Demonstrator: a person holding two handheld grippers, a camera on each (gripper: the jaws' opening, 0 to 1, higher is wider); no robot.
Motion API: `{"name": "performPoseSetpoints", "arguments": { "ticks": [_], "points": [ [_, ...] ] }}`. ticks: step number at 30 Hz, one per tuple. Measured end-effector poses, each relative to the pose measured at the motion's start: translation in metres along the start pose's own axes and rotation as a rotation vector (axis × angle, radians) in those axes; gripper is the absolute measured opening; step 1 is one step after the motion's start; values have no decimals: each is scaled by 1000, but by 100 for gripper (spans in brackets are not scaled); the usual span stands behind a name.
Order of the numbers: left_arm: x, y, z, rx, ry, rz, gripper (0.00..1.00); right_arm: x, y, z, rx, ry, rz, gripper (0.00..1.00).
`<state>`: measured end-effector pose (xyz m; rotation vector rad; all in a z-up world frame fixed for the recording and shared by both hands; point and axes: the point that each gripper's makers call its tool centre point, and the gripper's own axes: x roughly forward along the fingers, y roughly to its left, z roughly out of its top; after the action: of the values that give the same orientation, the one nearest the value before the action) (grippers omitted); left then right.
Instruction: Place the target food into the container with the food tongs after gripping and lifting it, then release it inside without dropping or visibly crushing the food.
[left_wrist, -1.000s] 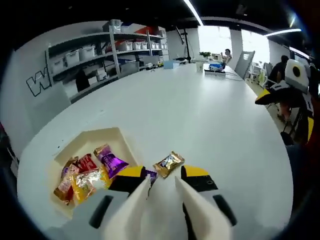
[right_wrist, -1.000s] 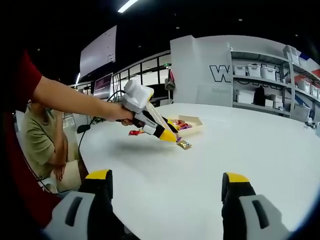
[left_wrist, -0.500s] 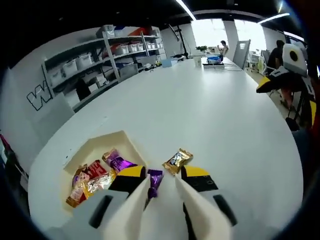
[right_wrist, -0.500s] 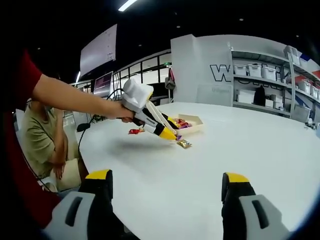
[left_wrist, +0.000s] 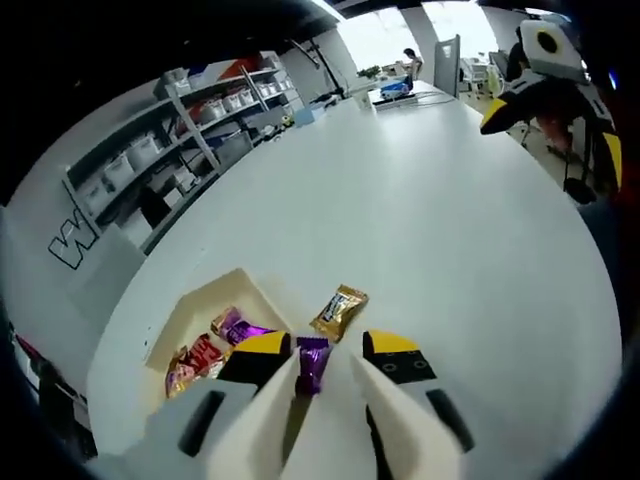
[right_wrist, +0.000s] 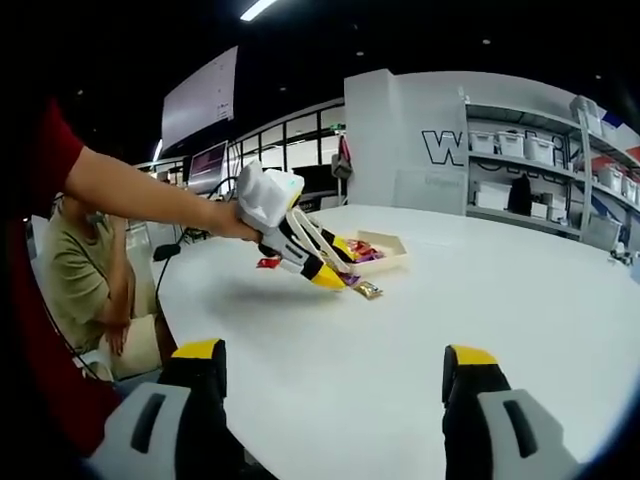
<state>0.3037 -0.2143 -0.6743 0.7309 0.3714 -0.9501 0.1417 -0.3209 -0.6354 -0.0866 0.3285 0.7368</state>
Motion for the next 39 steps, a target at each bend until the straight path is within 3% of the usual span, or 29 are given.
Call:
{"name": "performPoseSetpoints", "arguments": {
  "ticks": [9, 11, 12, 15, 21, 32, 36, 39],
  "points": [
    [-3, -17, 3, 27, 1, -36, 27, 0, 1, -1, 1, 1, 3, 88],
    [-2, -13, 3, 12, -2, -24, 28, 0, 2, -1, -1, 3, 3, 88],
    [-1, -11, 2, -49, -4, -31, 28, 0, 2, -1, 0, -1, 3, 88],
    [0, -4, -1, -91, -7, -23, 27, 0, 3, -1, 1, -1, 3, 88],
    [0, 2, -3, -92, -4, -12, 28, -2, 1, -2, 1, 3, -7, 88],
    [-1, -10, 0, -148, 16, -61, 28, 0, 8, -4, -14, 17, 6, 87],
    [-6, -27, 8, -240, 15, -137, 28, 0, 8, -2, -12, 11, 7, 87],
    [-5, -28, 13, -212, 10, -127, 28, 1, 11, 0, -13, 4, 14, 87]
  ]
}}
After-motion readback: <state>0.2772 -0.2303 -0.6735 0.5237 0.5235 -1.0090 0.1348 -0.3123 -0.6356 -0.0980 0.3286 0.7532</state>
